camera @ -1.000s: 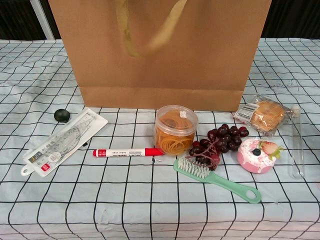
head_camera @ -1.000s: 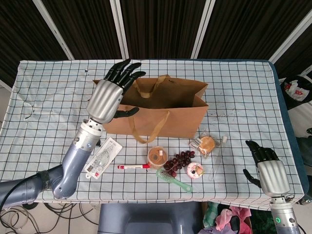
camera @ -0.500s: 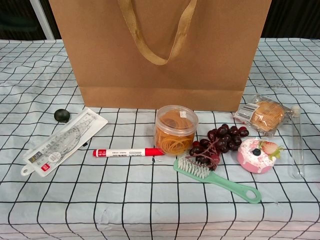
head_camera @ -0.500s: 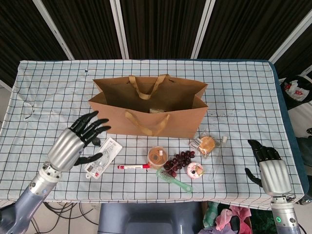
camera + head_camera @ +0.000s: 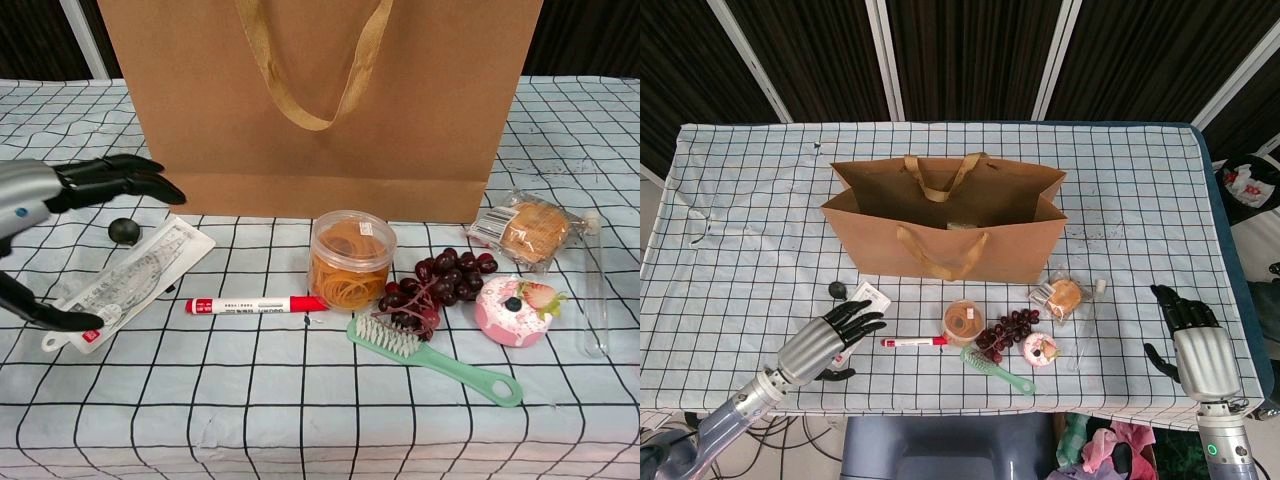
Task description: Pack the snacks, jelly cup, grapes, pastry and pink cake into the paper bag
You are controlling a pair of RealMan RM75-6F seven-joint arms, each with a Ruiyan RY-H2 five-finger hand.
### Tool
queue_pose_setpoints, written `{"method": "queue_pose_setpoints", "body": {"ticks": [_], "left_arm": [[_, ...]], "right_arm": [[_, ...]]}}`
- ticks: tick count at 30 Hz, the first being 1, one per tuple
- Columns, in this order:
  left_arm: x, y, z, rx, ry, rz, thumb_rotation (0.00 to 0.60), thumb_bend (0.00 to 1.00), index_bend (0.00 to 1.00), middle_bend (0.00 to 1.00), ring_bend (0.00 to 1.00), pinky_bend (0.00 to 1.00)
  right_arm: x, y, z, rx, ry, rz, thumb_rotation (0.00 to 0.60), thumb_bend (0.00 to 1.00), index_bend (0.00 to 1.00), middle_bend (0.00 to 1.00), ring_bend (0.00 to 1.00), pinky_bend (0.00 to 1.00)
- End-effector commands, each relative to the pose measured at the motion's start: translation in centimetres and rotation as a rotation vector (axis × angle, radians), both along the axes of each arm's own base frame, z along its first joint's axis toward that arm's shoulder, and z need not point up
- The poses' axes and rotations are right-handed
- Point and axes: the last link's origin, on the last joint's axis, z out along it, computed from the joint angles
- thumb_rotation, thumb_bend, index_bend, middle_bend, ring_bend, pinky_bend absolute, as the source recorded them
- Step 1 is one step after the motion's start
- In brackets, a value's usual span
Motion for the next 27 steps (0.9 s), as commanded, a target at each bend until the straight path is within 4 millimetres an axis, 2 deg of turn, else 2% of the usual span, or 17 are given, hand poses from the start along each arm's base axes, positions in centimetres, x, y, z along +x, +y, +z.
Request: {"method": "queue_pose_setpoints", "body": {"ticks": [1, 7, 10, 14, 18, 27], "left_arm": [[3.9, 1.0, -2.6, -0.137, -0.014, 0.03, 0.6, 0.03, 0.13, 0.1, 0.01, 0.17], [9.7, 2.7, -2.8, -0.174, -0.042, 0.031, 0.6, 0.03, 0.13, 0.1, 0.01, 0.16], [11.7, 3.2, -2.7, -0.155, -0.066, 0.021, 0.6, 0.03, 0.14, 0.11, 0.01, 0.16], [13.7, 3.7, -3.2, -0.154, -0.074, 0.026, 0.6, 0.03, 0.15, 0.13, 0.01, 0.15], [15.8, 5.3, -4.4, -0.153, -0.027, 0.027, 0.6, 0.03, 0.16, 0.15, 0.01, 0.15], [17.8, 7.6, -8.1, -0.202, 0.115, 0.077, 0.6, 0.04, 0.15, 0.15, 0.01, 0.15]], "right_arm": [[-0.2, 0.0, 0.2, -0.003, 0.001, -0.005, 0.6, 0.17, 0.12, 0.15, 0.25, 0.24], [-0.3, 0.1, 0.4, 0.001, -0.005, -0.004, 0.6, 0.18, 0.12, 0.15, 0.25, 0.24], [-0.3, 0.1, 0.3, 0.005, -0.004, 0.0, 0.6, 0.17, 0.12, 0.15, 0.25, 0.24], [-0.3, 0.2, 0.3, 0.01, -0.007, 0.002, 0.6, 0.18, 0.12, 0.15, 0.25, 0.24], [-0.3, 0.1, 0.4, 0.008, -0.012, 0.002, 0.6, 0.18, 0.12, 0.15, 0.25, 0.24], [-0.3, 0.1, 0.5, 0.005, -0.011, 0.001, 0.6, 0.18, 0.12, 0.15, 0.25, 0.24]]}}
